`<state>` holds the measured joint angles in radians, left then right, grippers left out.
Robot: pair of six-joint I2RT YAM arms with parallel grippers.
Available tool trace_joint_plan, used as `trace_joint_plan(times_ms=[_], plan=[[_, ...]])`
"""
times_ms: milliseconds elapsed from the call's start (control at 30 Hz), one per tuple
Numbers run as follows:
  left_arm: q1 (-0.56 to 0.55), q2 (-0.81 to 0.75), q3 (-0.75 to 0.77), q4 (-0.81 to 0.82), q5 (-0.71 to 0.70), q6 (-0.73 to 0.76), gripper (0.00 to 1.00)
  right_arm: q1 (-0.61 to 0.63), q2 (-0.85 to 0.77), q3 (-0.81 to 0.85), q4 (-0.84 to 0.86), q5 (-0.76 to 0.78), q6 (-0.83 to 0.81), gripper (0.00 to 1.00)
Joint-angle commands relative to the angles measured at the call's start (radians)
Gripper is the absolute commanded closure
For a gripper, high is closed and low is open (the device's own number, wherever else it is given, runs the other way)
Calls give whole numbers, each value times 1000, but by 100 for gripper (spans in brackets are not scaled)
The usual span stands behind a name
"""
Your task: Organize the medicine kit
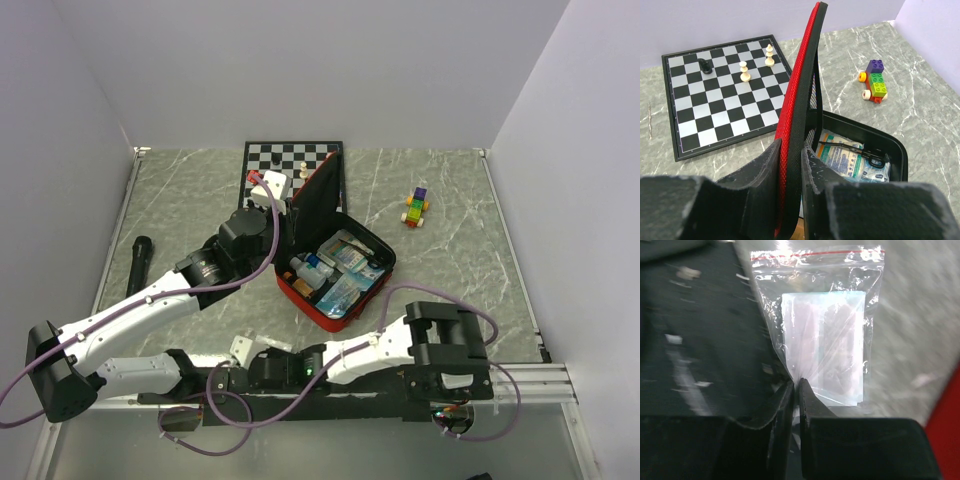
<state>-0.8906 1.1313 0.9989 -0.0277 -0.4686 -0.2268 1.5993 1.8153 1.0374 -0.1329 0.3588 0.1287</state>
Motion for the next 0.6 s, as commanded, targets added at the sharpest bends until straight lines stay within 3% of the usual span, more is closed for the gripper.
trace_joint_plan(times_ms=[0,333,567], plan=[[4,1,-3,-38,4,-19,74,-13,-69,-53,-131,152,28,89],[5,33,15,-12,-33,-29,73,108,-587,-169,-284,158,78,92],[12,24,9,-2,-97,-66,73,106,-968,-229,-242,227,176,92]])
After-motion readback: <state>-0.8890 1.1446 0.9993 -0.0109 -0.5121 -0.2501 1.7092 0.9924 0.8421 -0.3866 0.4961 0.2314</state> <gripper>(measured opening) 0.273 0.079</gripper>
